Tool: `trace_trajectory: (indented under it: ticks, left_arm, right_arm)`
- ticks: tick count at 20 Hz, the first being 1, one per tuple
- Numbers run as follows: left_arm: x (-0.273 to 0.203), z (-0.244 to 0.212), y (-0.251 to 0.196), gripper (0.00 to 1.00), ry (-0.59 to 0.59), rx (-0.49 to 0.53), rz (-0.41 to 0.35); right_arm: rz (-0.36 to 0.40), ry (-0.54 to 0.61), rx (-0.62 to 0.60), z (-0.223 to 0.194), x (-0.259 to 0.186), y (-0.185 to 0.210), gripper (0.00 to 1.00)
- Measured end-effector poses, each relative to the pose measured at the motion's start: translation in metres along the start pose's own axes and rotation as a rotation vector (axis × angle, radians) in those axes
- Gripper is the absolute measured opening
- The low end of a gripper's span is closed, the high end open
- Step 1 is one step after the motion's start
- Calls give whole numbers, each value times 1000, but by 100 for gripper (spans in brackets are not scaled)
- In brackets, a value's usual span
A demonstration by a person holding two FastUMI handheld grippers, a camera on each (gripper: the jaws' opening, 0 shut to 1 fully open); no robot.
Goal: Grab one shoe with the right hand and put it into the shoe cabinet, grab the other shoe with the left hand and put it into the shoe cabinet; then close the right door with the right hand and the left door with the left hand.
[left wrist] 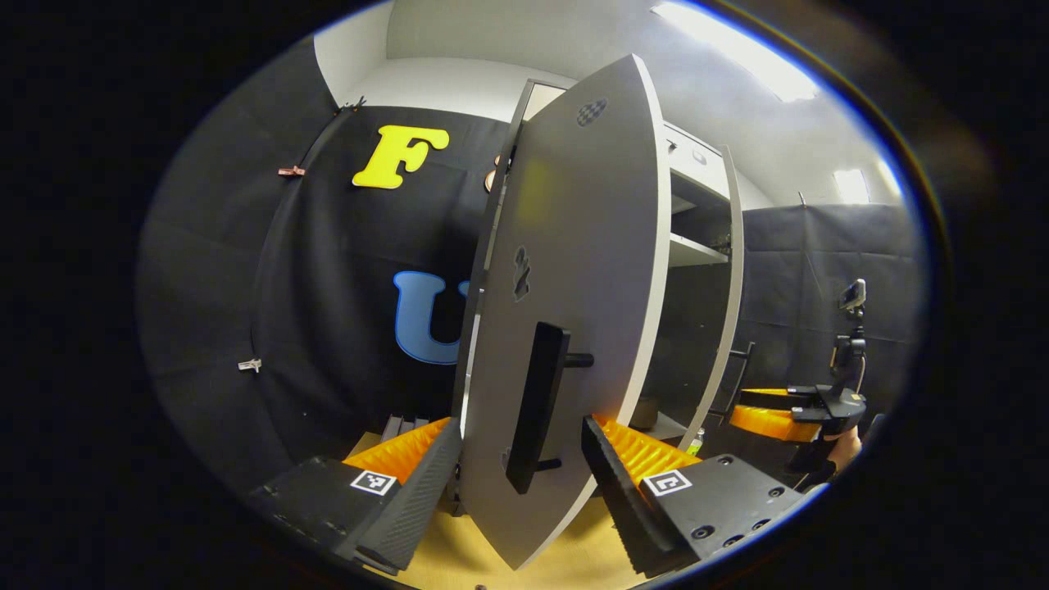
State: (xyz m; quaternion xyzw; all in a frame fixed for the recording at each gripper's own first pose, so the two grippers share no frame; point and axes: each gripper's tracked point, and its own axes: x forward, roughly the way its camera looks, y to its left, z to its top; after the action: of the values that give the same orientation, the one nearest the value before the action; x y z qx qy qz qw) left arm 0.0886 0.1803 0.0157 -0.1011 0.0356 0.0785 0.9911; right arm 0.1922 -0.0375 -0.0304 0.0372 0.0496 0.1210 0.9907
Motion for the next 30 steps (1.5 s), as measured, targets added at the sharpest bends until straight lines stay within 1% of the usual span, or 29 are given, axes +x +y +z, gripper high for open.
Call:
trace_trajectory:
  ticks: [3, 6, 10, 11, 12, 13, 14, 15, 16, 17, 18, 19, 20, 21, 25, 30]
  left_arm:
    - [2, 0, -5, 94, 2, 14, 2]
    - [8, -3, -13, 94, 7, 24, -13]
    - [28, -10, -41, 94, 19, 9, -76]
    - [36, -14, -48, 90, 26, 0, -92]
    - [43, -18, -54, 94, 29, -9, -99]
    - [52, -23, -60, 94, 34, -16, -110]
    - [60, -25, -66, 91, 36, -20, -118]
    - [68, -28, -74, 91, 35, -17, -131]
    - [75, -28, -81, 91, 36, -11, -142]
    - [82, -30, -88, 94, 37, -1, -150]
    - [88, -31, -94, 94, 40, 14, -156]
    - [94, -31, -99, 91, 41, 30, -161]
    - [98, -32, -103, 94, 41, 43, -162]
    - [101, -34, -107, 94, 44, 56, -163]
    - [89, -36, -108, 94, 51, 111, -139]
    - [35, -26, -108, 95, 44, 117, -146]
  right_arm:
    - [-39, -10, 1, 5, -19, -16, 98]
    - [-67, -6, -10, 5, -34, -26, 98]
    - [-89, 6, -33, 0, -47, -37, 98]
    - [-91, 7, -35, -1, -50, -38, 98]
    - [-97, 5, -37, 0, -54, -40, 98]
    - [-104, 4, -39, 2, -60, -43, 98]
    - [-112, 1, -43, 3, -65, -46, 98]
    - [-121, -2, -48, 5, -71, -49, 98]
    - [-129, -4, -51, 5, -75, -53, 98]
    - [-139, -3, -52, 5, -81, -56, 98]
    - [-147, -2, -52, 5, -86, -59, 98]
    - [-153, -1, -51, 5, -87, -62, 98]
    - [-159, -1, -51, 5, -91, -64, 98]
    - [-164, -2, -50, 4, -93, -66, 98]
    - [-159, -8, -49, 5, -100, -57, 98]
    - [-111, -28, -64, 11, -94, -25, 98]
